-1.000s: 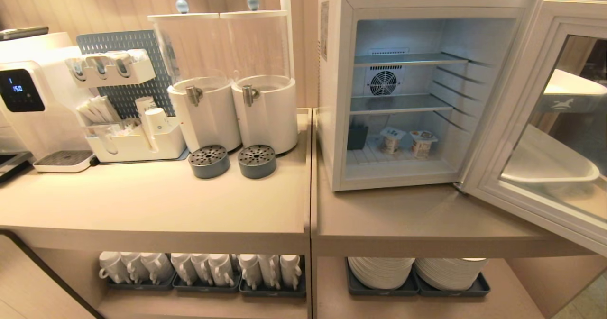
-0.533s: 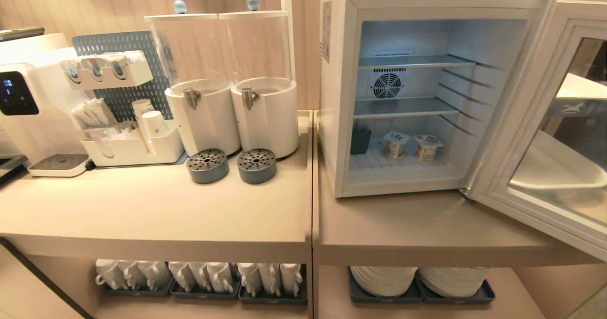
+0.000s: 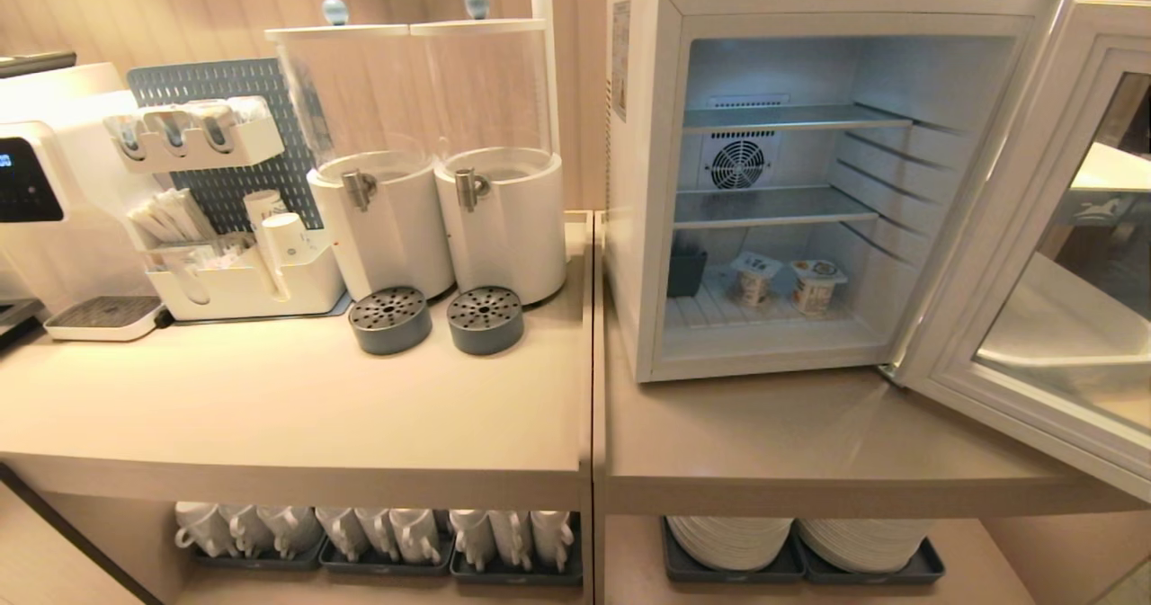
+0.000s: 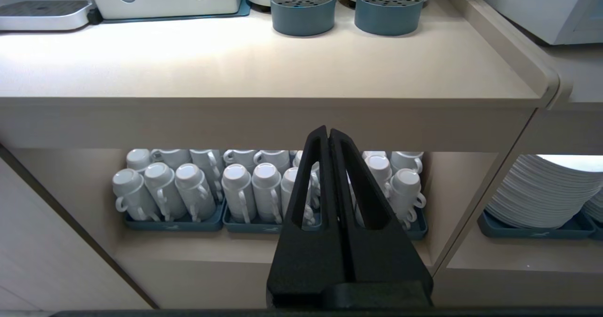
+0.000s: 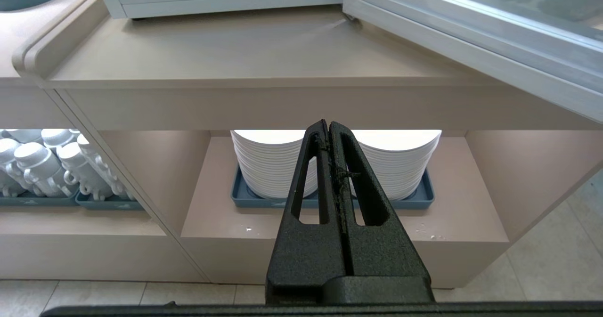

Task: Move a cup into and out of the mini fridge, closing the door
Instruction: Take the yoghurt out of the freezer

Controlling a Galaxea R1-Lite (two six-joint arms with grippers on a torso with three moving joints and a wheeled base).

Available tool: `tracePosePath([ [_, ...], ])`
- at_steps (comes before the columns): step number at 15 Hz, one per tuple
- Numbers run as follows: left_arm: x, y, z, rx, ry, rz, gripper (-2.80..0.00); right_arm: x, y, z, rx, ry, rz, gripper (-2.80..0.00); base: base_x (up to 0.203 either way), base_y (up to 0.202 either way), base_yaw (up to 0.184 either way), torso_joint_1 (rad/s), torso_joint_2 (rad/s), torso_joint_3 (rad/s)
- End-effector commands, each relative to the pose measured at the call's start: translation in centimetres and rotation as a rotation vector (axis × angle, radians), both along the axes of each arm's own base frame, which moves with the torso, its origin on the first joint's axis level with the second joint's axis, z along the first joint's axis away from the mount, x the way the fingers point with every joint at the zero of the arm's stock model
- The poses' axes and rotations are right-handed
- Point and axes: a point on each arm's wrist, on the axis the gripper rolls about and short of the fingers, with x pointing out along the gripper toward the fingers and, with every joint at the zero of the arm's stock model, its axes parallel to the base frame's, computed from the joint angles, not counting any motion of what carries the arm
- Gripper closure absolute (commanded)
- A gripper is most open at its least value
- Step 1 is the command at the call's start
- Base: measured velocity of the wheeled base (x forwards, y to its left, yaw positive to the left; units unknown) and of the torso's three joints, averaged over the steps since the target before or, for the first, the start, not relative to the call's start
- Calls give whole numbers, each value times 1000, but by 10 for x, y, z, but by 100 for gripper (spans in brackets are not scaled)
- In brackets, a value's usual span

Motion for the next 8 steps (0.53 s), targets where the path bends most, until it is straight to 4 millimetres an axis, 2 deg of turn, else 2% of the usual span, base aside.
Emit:
tracePosePath([
  [1,0,0,0,0,2,1,0,-2,0,10,5,-43,-4,0,0,0,0,0,0,0],
  [2,0,0,0,-1,0,1,0,-7,0,27,6,-106,-6,0,0,0,0,0,0,0],
  [4,0,0,0,0,0,1,0,-17,0,81,7,-211,-9,0,0,0,0,0,0,0],
  [5,0,0,0,0,0,1,0,-13,0,107,7,-207,-10,0,0,0,0,0,0,0],
  [7,0,0,0,-2,0,1,0,18,0,155,7,-138,-9,0,0,0,0,0,0,0],
  [8,0,0,0,0,-1,1,0,37,0,173,6,-106,-7,0,0,0,0,0,0,0],
])
